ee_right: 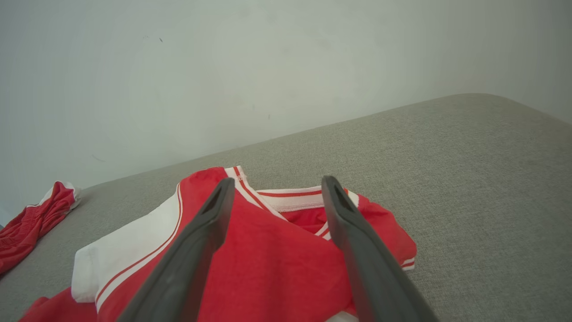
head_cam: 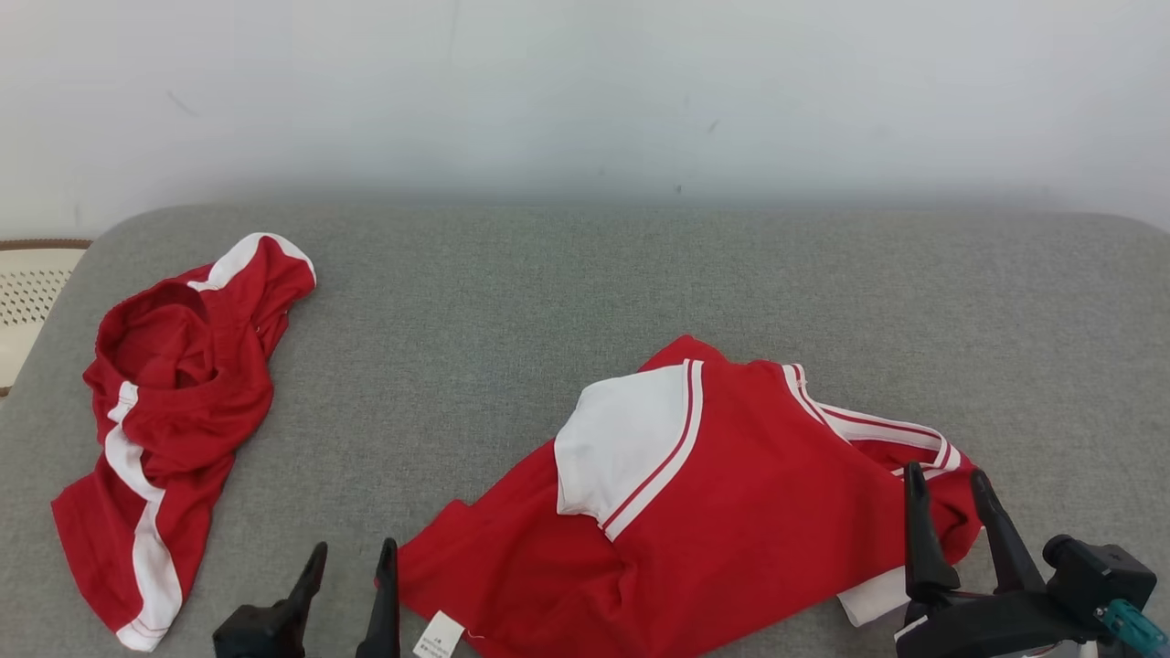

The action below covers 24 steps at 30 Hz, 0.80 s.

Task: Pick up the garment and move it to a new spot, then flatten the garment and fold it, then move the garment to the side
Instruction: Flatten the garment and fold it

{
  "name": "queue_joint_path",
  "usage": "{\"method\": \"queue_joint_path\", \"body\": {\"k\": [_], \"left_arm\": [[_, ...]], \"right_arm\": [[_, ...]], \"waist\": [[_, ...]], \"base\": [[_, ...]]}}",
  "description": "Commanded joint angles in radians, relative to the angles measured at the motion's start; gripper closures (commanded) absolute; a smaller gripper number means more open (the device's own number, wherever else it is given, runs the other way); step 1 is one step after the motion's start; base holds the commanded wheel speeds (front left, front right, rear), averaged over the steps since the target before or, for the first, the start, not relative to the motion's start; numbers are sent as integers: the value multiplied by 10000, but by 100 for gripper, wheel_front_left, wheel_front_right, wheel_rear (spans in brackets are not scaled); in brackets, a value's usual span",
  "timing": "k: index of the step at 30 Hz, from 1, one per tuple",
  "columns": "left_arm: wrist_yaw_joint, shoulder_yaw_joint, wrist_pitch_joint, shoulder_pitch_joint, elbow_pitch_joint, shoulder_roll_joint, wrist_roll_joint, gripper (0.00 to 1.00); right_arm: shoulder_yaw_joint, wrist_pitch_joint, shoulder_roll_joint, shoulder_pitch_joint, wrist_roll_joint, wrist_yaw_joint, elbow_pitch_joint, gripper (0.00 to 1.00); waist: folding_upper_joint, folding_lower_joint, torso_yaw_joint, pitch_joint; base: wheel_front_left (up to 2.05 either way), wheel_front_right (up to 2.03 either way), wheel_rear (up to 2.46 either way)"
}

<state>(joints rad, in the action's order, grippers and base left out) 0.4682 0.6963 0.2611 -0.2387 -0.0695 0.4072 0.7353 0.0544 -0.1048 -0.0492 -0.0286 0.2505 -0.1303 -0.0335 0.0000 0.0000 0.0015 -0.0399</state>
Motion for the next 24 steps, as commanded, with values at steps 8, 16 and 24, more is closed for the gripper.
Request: {"method": "queue_joint_path", "body": {"k": [8,16,24], "left_arm": [[-344,-1618,50,900,528,-643,-1694,0],[-630,-2980,51,1312,766,-1223,-2885,0],[-1138,-3767,52,1642,719,-1656,-3559,0]], "right_arm": [[-20,58,-22,172,8,-8,33,0],[-122,156,-21,203,-101,-8,39,0],[16,339,-21,-31,-293,-8,-57,0]], "waist": [[0,0,30,25],[0,0,87,10],[0,0,168,55]], "base": [[0,0,0],[0,0,0],[0,0,0]]}}
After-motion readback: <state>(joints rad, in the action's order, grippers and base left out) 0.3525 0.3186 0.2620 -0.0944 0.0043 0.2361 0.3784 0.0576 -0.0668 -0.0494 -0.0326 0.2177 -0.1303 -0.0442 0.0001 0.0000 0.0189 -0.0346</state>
